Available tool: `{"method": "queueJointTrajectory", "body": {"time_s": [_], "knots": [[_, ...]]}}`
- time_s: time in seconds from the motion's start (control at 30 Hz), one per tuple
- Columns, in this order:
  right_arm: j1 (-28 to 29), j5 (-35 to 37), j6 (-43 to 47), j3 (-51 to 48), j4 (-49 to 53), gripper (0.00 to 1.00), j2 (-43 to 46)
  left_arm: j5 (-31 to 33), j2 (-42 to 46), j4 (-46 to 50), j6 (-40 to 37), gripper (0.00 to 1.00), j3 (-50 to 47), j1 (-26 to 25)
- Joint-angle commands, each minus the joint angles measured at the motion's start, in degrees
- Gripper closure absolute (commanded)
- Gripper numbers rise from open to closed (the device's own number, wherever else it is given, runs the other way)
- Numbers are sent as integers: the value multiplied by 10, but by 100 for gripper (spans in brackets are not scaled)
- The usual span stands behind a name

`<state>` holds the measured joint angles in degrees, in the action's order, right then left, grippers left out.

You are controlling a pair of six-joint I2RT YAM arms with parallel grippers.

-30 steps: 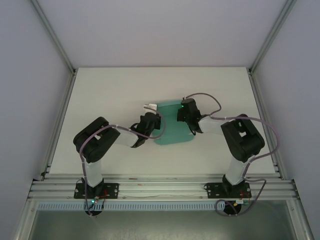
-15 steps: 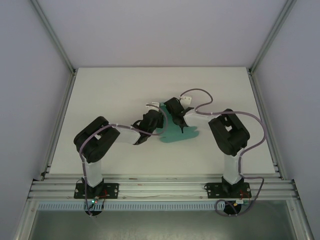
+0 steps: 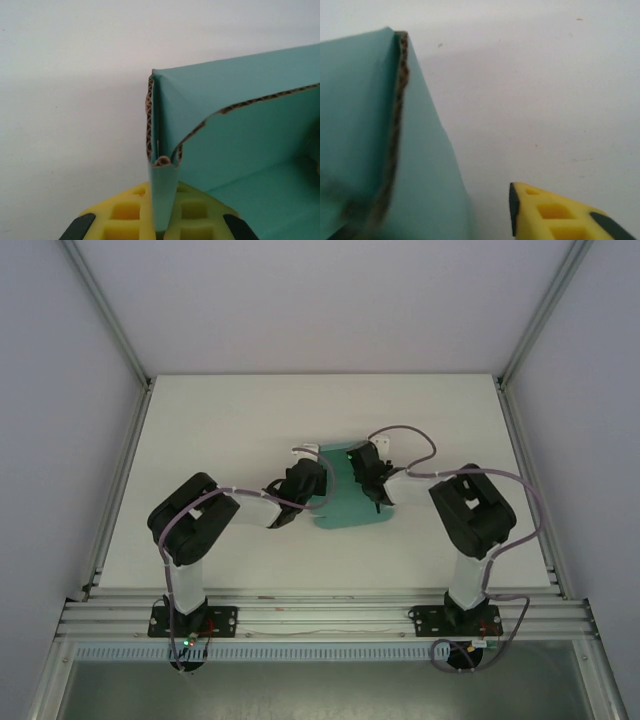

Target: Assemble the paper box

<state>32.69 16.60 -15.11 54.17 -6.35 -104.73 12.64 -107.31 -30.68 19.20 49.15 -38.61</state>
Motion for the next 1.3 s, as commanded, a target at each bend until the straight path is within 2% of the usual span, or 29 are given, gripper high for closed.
{"method": "queueJointTrajectory", "body": {"time_s": [0.0,0.2,0.37,0.47,0.53,0.73,0.93,0.97,1.07,1.2,1.27], "knots": [[-15,-70,50,-21,-7,49,42,11,-15,65,-4,100,-1,5],[-30,-146,58,-45,5,33,91,9,-17,82,-1,100,15,5],[-43,-233,65,-79,-24,0,138,4,-16,89,-1,100,22,5],[-51,-277,63,-95,-38,0,178,3,-14,104,-1,100,33,4],[-57,-279,52,-102,-37,0,208,3,-13,116,-5,100,42,5],[-82,-209,14,-99,40,0,318,-33,4,166,-9,100,75,16],[-91,-158,25,-104,122,0,428,-111,40,252,-15,100,111,37],[-92,-154,26,-103,140,0,445,-133,48,272,-27,100,119,41],[-96,-128,8,-89,200,0,475,-145,75,337,-44,100,138,46],[-98,-135,6,-70,265,0,494,-184,117,423,-61,100,160,53],[-99,-142,7,-59,292,0,495,-224,125,503,-103,100,188,54]]}}
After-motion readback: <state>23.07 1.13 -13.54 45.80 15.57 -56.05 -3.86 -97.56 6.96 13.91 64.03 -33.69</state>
